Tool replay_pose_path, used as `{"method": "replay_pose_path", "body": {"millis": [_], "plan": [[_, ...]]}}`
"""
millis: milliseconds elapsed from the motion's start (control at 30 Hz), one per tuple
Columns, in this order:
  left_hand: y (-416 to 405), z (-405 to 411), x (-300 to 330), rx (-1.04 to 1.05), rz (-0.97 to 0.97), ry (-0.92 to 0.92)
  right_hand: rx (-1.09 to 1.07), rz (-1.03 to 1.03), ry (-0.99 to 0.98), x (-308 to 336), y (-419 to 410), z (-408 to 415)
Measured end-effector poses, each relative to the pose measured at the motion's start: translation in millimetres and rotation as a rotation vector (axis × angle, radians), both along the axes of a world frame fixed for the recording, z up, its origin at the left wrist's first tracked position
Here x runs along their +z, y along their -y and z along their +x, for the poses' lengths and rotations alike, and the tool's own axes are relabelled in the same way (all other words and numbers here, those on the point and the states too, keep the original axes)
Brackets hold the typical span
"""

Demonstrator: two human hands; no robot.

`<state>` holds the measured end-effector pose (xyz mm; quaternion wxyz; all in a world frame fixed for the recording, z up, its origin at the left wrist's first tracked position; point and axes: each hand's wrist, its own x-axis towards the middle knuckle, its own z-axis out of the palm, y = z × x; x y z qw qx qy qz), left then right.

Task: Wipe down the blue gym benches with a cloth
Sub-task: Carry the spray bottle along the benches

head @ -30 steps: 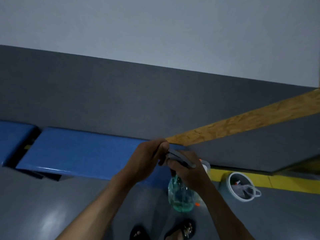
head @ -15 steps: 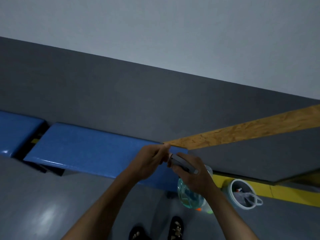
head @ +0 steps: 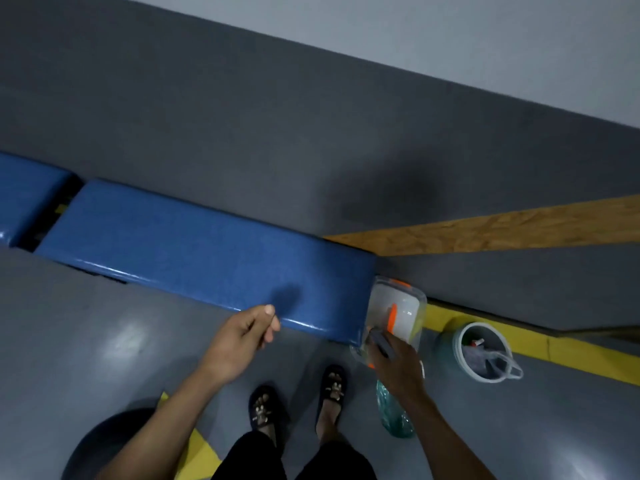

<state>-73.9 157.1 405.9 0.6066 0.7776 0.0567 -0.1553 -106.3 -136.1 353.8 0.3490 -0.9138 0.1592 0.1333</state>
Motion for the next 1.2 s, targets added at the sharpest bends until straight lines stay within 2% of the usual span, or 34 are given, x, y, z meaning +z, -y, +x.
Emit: {"method": "replay_pose_path", "body": {"millis": [167, 267, 400, 533, 633, 767, 933, 1200], "plan": [[21.7, 4.6, -22.7, 0.040, 0.078, -0.033, 0.011, -0.039, -0.191, -61.5, 38.1, -9.2], [30.7, 9.8, -32.8, 0.047, 0.098, -0.046, 0.063, -0.051, -0.269, -76.6, 49.9, -9.9], [42.7, 20.8, -38.1, 0.021, 0.139, -0.043, 0.082, 0.013, -0.282, -87.1, 60.6, -7.4], [51.1, 30.6, -36.0, 0.048, 0.145, -0.043, 0.119, -0.020, -0.279, -87.3, 60.8, 7.2], [51.5, 35.4, -32.4, 0.063, 0.156, -0.042, 0.052, -0.042, -0.218, -84.6, 62.6, 29.6], [47.9, 39.3, -24.4, 0.075, 0.167, -0.027, -0.115, 0.059, -0.181, -68.1, 67.3, 70.6], [43.2, 36.7, -17.0, 0.135, 0.208, -0.023, -0.176, 0.031, -0.128, -59.6, 69.4, 115.0], [30.7, 16.0, -12.8, 0.235, 0.213, -0.037, -0.156, -0.008, -0.216, -61.3, 60.8, 121.9]]}}
